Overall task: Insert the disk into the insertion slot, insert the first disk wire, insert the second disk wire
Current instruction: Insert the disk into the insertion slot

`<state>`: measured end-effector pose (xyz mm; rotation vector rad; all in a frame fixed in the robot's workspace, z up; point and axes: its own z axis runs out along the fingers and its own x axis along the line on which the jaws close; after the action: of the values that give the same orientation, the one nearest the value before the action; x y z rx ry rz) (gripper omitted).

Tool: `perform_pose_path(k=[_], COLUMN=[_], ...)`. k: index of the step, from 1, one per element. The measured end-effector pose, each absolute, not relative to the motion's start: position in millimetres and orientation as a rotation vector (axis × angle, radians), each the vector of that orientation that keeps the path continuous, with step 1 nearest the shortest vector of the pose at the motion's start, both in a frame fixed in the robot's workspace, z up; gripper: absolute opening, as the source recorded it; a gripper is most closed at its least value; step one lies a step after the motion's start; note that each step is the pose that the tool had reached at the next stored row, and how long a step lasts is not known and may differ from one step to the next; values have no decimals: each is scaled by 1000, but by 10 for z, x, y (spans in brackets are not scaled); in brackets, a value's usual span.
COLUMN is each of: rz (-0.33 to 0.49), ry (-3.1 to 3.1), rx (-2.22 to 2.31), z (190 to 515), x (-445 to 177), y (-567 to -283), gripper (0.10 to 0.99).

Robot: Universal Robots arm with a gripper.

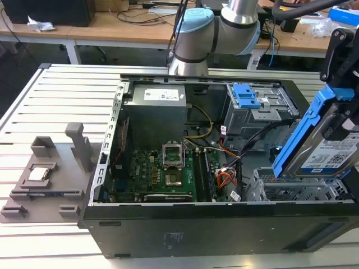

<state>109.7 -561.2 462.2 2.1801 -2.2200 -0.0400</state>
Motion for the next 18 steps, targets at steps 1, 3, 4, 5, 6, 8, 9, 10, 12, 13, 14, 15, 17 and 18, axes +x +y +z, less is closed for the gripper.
perform_pose_path(k=[1, 3, 4, 5, 6, 8, 9, 10, 12, 13, 14, 15, 17, 18], rz=[-40, -40, -40, -40, -40, -40, -40, -40, -40, -40, -40, -40, -40, -40], ry=[-2220, -2220, -2220, -2220, -2220, -2220, -2220, -2220, -2220, -2220, -2220, -2220, -2220, -2220], rx=[2180, 2180, 2180, 2180, 2180, 2180, 2180, 2180, 2180, 2180, 2180, 2180, 2180, 2180], z=[4611, 4580, 4572, 4557, 4545, 4518, 4508, 4498, 4484, 4476, 4470, 4464, 4448, 4443], x=[1097, 1097, 1097, 1097, 1097, 1097, 1097, 1097, 1097, 1097, 1097, 1097, 1097, 1097], y=[-5612, -5612, -5612, -5612, -5612, -5612, -5612, -5612, -5612, -5612, -5612, -5612, -5612, -5612], gripper=[365, 365, 365, 365, 365, 365, 365, 365, 365, 365, 365, 365, 365, 365])
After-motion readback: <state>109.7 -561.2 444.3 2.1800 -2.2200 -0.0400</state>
